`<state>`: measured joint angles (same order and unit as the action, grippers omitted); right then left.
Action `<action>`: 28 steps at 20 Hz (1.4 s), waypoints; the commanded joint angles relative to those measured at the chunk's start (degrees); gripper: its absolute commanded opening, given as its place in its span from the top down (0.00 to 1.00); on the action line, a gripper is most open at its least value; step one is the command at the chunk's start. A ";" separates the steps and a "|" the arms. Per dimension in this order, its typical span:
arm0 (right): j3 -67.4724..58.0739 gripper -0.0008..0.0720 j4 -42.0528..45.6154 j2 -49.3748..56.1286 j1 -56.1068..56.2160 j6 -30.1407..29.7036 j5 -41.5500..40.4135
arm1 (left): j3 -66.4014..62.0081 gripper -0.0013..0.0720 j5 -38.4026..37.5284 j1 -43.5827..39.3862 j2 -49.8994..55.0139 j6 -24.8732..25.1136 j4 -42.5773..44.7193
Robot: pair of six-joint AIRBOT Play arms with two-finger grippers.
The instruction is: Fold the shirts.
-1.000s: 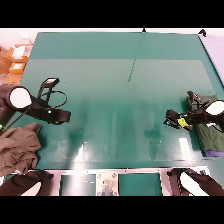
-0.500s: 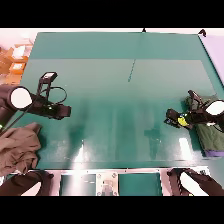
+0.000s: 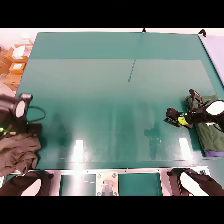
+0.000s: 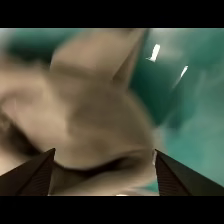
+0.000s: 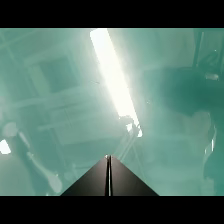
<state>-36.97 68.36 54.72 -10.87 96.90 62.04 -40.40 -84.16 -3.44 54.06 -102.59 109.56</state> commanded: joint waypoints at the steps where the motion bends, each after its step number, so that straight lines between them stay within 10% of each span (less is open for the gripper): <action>1: 0.02 0.97 0.00 -0.02 0.04 -0.15 -0.13 | 9.75 0.01 -0.81 7.08 0.61 1.27 5.18; 3: 0.02 0.97 0.02 -0.02 0.04 -0.17 -0.13 | 12.26 0.06 2.97 11.80 0.59 2.32 6.34; 4: 0.02 0.97 0.00 -0.02 0.04 -0.24 -0.13 | 11.98 0.34 4.59 13.62 0.59 2.64 6.40; 5: 0.02 0.97 0.00 -0.02 0.04 -0.63 -0.13 | 10.91 0.89 5.09 14.58 0.59 3.39 6.29; 10: 0.02 0.97 -0.02 -0.02 0.04 -0.76 -0.11 | -6.32 0.94 1.07 13.77 0.57 10.03 -4.50; 15: 0.02 0.97 -0.04 -0.02 0.04 -0.76 -0.09 | -31.45 0.94 -0.55 -5.40 0.57 9.68 -19.87; 25: 0.00 0.97 -0.26 -0.02 0.04 -0.76 -0.04 | -38.47 0.92 26.56 -34.03 22.73 12.74 -42.49; 27: -0.02 0.86 -0.24 -0.02 0.02 -0.76 0.07 | -38.56 0.03 28.06 -33.31 29.59 14.38 -50.10; 28: -0.09 0.73 -0.24 -0.02 0.02 -0.76 0.39 | -39.10 0.02 26.29 -31.80 31.45 14.60 -51.56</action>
<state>-36.97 68.14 54.72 -10.87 96.12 62.06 -78.74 -60.66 -34.98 77.73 -90.48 67.96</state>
